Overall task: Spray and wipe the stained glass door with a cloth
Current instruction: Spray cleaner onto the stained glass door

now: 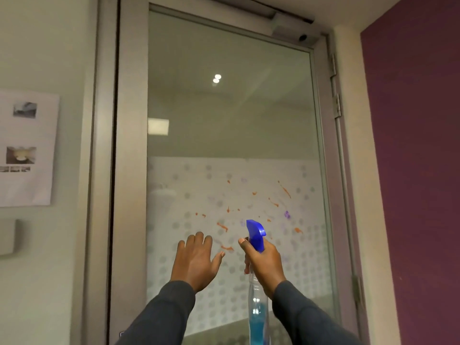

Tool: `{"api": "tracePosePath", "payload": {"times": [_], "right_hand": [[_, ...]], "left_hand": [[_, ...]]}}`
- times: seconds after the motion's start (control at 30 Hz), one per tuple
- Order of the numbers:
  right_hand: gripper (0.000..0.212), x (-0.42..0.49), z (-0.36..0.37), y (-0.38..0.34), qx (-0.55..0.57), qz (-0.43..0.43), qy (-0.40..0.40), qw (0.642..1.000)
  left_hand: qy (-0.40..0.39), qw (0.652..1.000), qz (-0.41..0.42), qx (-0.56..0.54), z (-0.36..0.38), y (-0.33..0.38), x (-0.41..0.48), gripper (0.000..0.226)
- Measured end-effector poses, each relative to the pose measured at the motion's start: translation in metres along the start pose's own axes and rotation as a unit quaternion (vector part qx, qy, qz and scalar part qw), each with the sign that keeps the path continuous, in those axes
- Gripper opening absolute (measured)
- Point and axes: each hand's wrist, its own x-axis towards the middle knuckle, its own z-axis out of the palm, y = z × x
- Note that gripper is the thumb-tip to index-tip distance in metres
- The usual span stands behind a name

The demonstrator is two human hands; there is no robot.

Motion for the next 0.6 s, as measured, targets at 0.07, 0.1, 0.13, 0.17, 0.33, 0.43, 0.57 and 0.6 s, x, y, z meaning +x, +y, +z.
{"api": "tracePosePath", "payload": {"times": [0.07, 0.1, 0.13, 0.17, 0.33, 0.43, 0.57, 0.6], "right_hand": [[0.021, 0.020, 0.003, -0.011, 0.010, -0.008, -0.004, 1.000], [0.022, 0.029, 0.005, -0.016, 0.013, -0.013, -0.009, 1.000], [0.023, 0.038, 0.007, -0.022, 0.012, -0.018, -0.017, 1.000], [0.025, 0.046, 0.009, -0.029, 0.010, -0.022, -0.028, 0.999], [0.033, 0.079, 0.011, -0.057, 0.002, -0.028, -0.033, 0.999], [0.037, 0.095, -0.003, -0.066, 0.021, -0.034, 0.015, 0.999], [0.033, 0.116, -0.035, -0.068, 0.003, -0.008, 0.102, 0.995], [0.034, 0.120, -0.045, -0.068, -0.006, -0.006, 0.134, 0.991]], "left_hand": [[0.006, 1.000, -0.008, 0.013, -0.006, 0.000, 0.013, 0.060], [0.012, 1.000, -0.011, 0.018, -0.009, 0.000, 0.019, 0.060], [0.018, 0.999, -0.015, 0.021, -0.012, -0.001, 0.024, 0.060], [0.025, 0.999, -0.020, 0.023, -0.015, -0.001, 0.028, 0.061], [0.029, 0.999, -0.032, 0.029, -0.023, -0.004, 0.037, 0.064], [0.028, 0.998, -0.025, 0.044, -0.024, -0.005, 0.037, 0.063], [0.022, 0.997, -0.021, 0.066, -0.022, -0.003, 0.034, 0.062], [0.020, 0.997, -0.020, 0.068, -0.021, -0.002, 0.034, 0.061]]}}
